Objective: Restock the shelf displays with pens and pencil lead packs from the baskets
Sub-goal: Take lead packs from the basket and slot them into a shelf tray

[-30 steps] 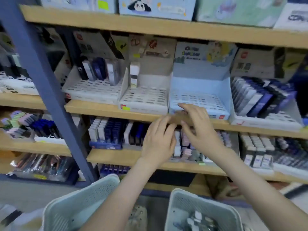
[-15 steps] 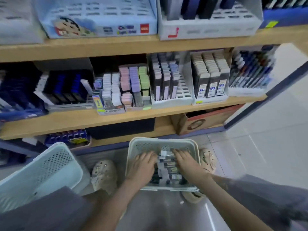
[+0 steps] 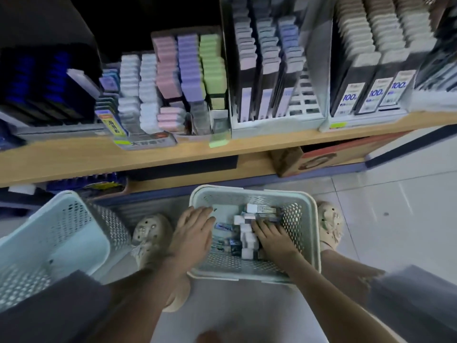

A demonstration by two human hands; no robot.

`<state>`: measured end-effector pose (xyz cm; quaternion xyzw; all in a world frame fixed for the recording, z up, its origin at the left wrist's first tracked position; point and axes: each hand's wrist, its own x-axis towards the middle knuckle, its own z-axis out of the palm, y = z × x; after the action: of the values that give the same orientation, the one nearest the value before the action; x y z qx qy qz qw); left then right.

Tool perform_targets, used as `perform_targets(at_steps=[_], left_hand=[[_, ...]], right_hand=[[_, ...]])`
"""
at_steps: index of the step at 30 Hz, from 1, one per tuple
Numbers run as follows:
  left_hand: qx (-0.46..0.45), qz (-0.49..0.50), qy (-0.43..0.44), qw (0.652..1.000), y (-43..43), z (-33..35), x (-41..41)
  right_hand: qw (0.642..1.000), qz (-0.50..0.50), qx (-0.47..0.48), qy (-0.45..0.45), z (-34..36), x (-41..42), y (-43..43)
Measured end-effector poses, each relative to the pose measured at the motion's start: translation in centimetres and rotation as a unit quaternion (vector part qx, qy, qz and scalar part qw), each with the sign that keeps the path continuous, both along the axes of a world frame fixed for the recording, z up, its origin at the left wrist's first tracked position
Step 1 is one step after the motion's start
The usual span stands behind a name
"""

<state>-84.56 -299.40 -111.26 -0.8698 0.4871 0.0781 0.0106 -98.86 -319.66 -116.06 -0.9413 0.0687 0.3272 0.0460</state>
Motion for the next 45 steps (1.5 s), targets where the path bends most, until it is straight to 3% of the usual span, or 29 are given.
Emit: perform_targets(at_steps=[6, 12, 23, 30, 38, 42, 45], left_hand=[[-0.014, 0.007, -0.012, 1.0, 0.0, -0.4, -0.2], [0.011, 0.014, -0.012, 1.0, -0.1, 0.0, -0.4], [-0.01, 0.013, -0.038, 0.999, -0.1, -0.1, -0.4], [-0.014, 0.015, -0.04, 0.999, -0.1, -0.4, -0.4], [0.009, 0.024, -0.02, 0.999, -0.3, 0.5, -0.7], [0.011, 0.052, 0.062, 0.997, -0.6, 1.8, -1.2], [-0.091, 0.124, 0.25, 0.956, -2.4, 5.3, -2.0]], right_hand=[[0.995, 0.086, -0.039, -0.039, 0.2, 0.4, -0.1], [0.991, 0.097, -0.052, -0.073, -0.3, 0.3, 0.3], [0.986, 0.137, -0.096, -0.025, -0.6, 0.7, -0.1], [0.973, 0.145, -0.088, -0.159, -1.3, 0.5, 0.2], [0.972, 0.144, -0.043, -0.179, 1.0, 0.6, 0.7], [0.958, 0.082, 0.027, -0.272, 5.9, 1.9, 1.0], [0.934, -0.04, 0.197, -0.295, 10.1, 2.9, 2.1]])
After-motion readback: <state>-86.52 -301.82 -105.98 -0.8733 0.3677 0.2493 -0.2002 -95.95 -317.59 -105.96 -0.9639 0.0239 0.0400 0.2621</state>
